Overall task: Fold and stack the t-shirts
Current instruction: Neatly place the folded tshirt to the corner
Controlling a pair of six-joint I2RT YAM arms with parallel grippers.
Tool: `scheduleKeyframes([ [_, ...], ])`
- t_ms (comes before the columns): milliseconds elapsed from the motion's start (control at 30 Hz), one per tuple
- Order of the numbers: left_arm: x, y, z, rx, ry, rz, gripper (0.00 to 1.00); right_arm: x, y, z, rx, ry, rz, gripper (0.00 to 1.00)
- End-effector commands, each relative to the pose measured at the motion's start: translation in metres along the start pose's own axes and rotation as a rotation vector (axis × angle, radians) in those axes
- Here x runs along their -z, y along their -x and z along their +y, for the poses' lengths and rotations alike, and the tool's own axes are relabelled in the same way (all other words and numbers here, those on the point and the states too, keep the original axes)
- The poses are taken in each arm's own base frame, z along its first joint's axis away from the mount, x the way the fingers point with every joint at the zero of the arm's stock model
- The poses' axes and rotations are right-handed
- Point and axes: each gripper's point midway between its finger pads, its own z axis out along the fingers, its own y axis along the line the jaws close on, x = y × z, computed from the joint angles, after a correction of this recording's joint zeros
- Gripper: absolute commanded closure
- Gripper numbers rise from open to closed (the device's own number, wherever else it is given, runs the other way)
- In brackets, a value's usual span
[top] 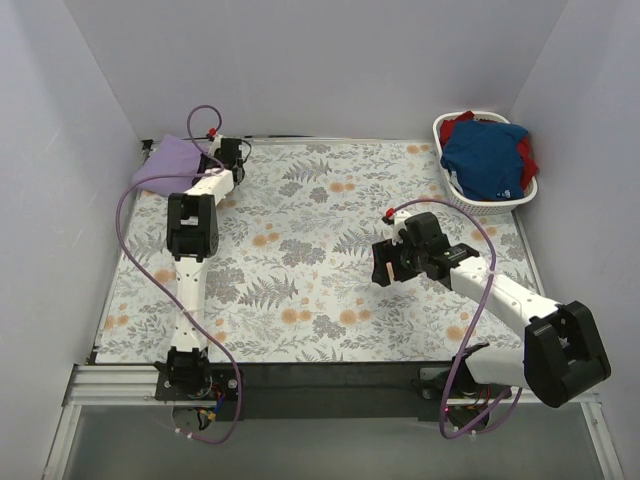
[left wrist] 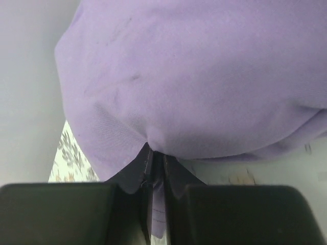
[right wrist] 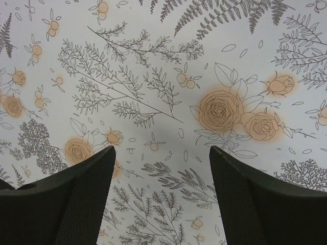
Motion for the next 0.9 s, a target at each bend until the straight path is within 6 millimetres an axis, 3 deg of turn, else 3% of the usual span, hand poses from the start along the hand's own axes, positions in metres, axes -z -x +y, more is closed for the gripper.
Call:
scheduleKeyframes([
  [0,-0.022,-0.018,-0.025,-0.055,-0.044,0.028,1.00,-0.004,-0.001,0.002,-0.022,0.013,0.016,0.20],
  [100,-0.028,-0.009,-0.033,-0.033,-0.037,0.011,1.00,-0.005,-0.004,0.004,-0.042,0.016,0.033,0.20],
  [333,-0.006,-0.042,-0.036,-0.023,-0.014,0.100,1.00,-0.004,-0.006,-0.005,-0.037,-0.029,0.037,0.20],
  [467,0.022,-0.032,-0.054,0.037,-0.127,0.083,0.98,-0.005,-0.004,-0.002,-0.031,-0.012,0.037,0.20],
  [567,0.031,-0.021,-0.065,0.099,-0.185,0.094,0.97,-0.001,-0.003,0.000,-0.031,-0.010,0.022,0.20],
  [600,0.029,-0.028,-0.069,0.084,-0.185,0.115,0.97,0.000,-0.003,-0.001,-0.030,-0.011,0.020,0.20],
  [633,0.029,-0.015,-0.067,0.109,-0.177,0.094,0.97,0.001,-0.004,-0.001,-0.028,-0.010,0.017,0.20],
  [867,-0.002,-0.001,-0.054,0.174,-0.133,0.071,0.93,0.008,-0.010,-0.006,-0.014,-0.042,-0.001,0.20],
])
